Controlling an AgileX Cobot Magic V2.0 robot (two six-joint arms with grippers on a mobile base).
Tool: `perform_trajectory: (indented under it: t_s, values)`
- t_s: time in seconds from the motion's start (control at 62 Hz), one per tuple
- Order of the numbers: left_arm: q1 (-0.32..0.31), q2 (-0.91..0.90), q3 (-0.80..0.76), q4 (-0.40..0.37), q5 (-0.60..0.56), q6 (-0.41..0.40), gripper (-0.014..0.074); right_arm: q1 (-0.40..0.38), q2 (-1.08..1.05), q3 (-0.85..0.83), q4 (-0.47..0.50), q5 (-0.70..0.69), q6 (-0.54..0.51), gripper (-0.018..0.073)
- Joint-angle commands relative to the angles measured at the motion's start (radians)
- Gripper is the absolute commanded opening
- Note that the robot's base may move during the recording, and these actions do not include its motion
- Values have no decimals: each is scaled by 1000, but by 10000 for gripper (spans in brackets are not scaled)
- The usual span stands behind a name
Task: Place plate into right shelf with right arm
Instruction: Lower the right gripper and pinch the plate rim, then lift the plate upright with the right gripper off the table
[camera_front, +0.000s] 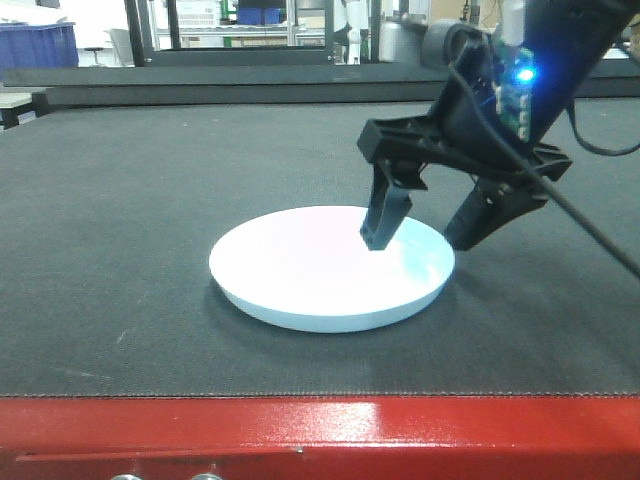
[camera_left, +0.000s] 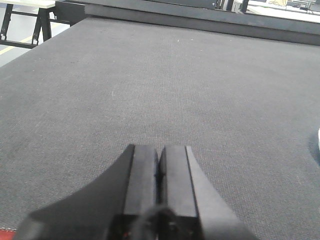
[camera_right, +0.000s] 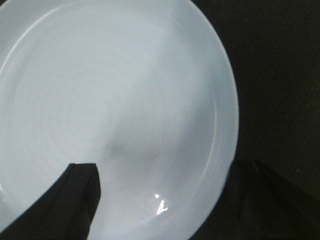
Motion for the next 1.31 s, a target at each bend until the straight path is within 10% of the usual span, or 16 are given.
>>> perform_trajectory:
  t_s: [0.0,0.387,0.967,1.289]
  values:
    - [-5,-4,10,-2,-86,-6,-47,-1,-36,-36,-27,-9,-10,624]
    - [-5,-4,10,-2,-86,-6,-47,-1,-23,-36,-50,-12,-7,596]
    - [-5,-4,10,-2,-86,-6,-47,-4,10,-49,-51,-14,-1,40]
    - [-5,-4,10,-2,-86,-6,-47,-52,-62,-69,-51,79,-1,55]
